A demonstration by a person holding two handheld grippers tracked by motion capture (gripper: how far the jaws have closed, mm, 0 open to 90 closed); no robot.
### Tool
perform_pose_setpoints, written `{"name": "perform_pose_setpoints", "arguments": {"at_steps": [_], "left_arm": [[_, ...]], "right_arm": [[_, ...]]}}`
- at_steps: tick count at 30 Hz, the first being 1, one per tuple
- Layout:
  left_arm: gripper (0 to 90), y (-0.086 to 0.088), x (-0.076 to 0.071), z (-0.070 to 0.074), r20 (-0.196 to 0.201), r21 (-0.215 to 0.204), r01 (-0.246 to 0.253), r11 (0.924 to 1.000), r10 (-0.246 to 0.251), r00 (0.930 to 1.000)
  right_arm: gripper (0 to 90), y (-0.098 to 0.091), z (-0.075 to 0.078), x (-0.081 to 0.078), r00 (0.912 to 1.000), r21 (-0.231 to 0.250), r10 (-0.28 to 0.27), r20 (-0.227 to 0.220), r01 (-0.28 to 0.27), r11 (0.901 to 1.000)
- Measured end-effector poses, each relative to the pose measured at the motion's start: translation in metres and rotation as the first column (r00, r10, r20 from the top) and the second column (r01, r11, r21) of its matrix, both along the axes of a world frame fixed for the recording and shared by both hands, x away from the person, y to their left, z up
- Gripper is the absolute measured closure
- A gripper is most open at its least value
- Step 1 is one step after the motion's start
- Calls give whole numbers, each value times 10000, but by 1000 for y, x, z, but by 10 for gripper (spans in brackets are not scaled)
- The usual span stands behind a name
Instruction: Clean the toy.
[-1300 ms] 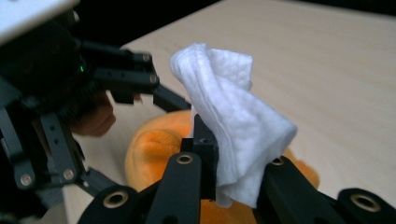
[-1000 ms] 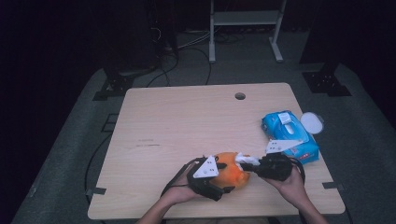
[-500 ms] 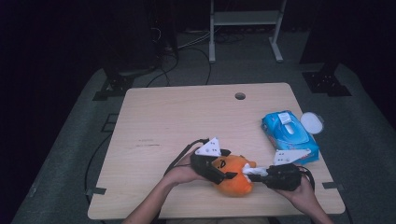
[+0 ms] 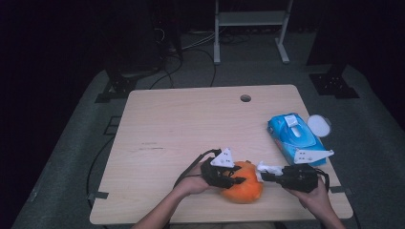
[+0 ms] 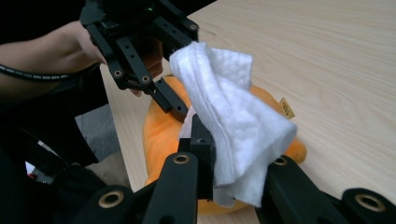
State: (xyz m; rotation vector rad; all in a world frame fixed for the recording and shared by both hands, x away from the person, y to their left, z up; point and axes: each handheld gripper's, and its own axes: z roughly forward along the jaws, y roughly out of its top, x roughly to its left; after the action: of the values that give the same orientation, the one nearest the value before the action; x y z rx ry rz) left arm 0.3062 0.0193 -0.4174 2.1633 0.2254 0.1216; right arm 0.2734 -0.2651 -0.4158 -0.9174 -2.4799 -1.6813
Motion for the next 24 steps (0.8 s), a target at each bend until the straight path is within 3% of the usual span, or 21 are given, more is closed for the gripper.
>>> {"name": "perform_pose_setpoints", "arguments": {"at_steps": [2, 4, 7, 11, 15, 17, 18, 21, 24], "left_arm": [[644, 1, -2, 4, 240, -319, -156, 9994, 164, 9996], [650, 2, -2, 7, 368, -338, -278, 9990, 291, 9989], [650, 8, 4, 11, 336, -643, -614, 9960, 637, 9974], [650, 22, 16, 23, 614, -836, -1247, 9887, 1300, 9896], [646, 44, 32, 40, 1111, -1046, -2131, 9714, 2243, 9682], [644, 54, 38, 43, 1312, -958, -2492, 9637, 2604, 9566], [643, 60, 42, 42, 1465, -880, -2757, 9572, 2862, 9469], [635, 72, 52, 30, 1538, -593, -3335, 9409, 3388, 9282], [627, 79, 58, 13, 1205, -353, -3575, 9333, 3591, 9255]], "right_arm": [[800, -2, 1, 0, 9999, 100, -121, -9, 121, 9999], [800, -7, 1, 1, 9996, 358, -270, -2, 270, 9990], [802, -16, 4, 3, 9984, 754, -573, 7, 571, 9955], [804, -24, 4, 7, 9957, 883, -923, -31, 922, 9918], [805, -23, 2, 9, 9933, 411, -1151, 43, 1148, 9925], [805, -20, 0, 10, 9929, 91, -1191, 65, 1191, 9928], [805, -18, -2, 11, 9933, -76, -1151, 110, 1152, 9933], [805, -13, -5, 14, 9930, -632, -1172, 116, 1177, 9910], [803, -11, -10, 16, 9921, -1139, -1238, 208, 1254, 9856]]}}
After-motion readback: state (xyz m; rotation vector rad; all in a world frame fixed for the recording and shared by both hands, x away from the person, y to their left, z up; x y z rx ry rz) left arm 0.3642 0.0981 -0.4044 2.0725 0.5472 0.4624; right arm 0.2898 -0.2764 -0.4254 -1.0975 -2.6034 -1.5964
